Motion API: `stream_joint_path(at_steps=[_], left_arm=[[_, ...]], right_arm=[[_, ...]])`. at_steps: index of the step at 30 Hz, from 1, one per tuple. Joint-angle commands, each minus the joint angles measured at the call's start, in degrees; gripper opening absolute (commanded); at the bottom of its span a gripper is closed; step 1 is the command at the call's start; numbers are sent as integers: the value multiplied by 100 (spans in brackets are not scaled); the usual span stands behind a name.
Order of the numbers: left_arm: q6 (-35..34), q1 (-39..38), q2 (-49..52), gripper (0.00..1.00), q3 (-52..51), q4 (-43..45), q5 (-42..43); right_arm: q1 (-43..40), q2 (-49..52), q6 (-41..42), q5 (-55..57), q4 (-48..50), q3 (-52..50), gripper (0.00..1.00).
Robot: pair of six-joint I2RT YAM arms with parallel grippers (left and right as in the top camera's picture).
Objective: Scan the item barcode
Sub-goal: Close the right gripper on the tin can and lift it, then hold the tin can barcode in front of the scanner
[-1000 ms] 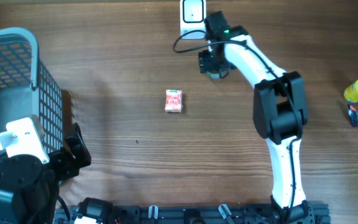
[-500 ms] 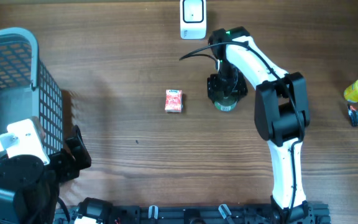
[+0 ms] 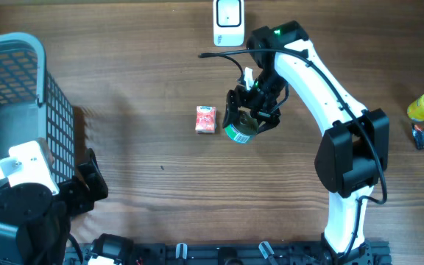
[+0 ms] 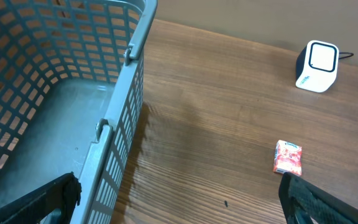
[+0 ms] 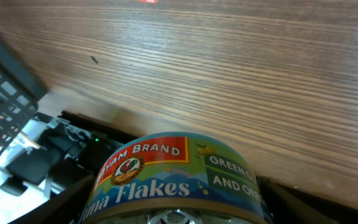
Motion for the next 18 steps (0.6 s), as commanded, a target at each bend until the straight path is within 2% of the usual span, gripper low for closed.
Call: stream_joint_path(at_steps=[1,7,9,11,13,16,17,18], left_arm=[[-70,24,9,100,-37,15,-96],[-72,24,9,100,-37,-31,-96],[-74,24,9,100,-37,-26,-96],[-74,24,9,100,-46,-24,-96],[-72,24,9,100,-83,-26,-98],[-74,24,7,100,-275,2,-98],[-72,24,9,100,-372,66,-98],[-72,24,7,100,-411,107,-111]], right_arm=[[31,-192,125,-343,-4,-39,67],[28,-192,127,-310,0,-39,67],[26,-192,127,446,372,-39,67],[24,-192,122,1080,1185,-39,64],[28,-192,114,1198,1816,-39,63],[28,-192,66,1891,3357,-39,64],[28,-190,-120,2232,4059,-39,69],[28,-190,-291,2487,4529,-39,70]])
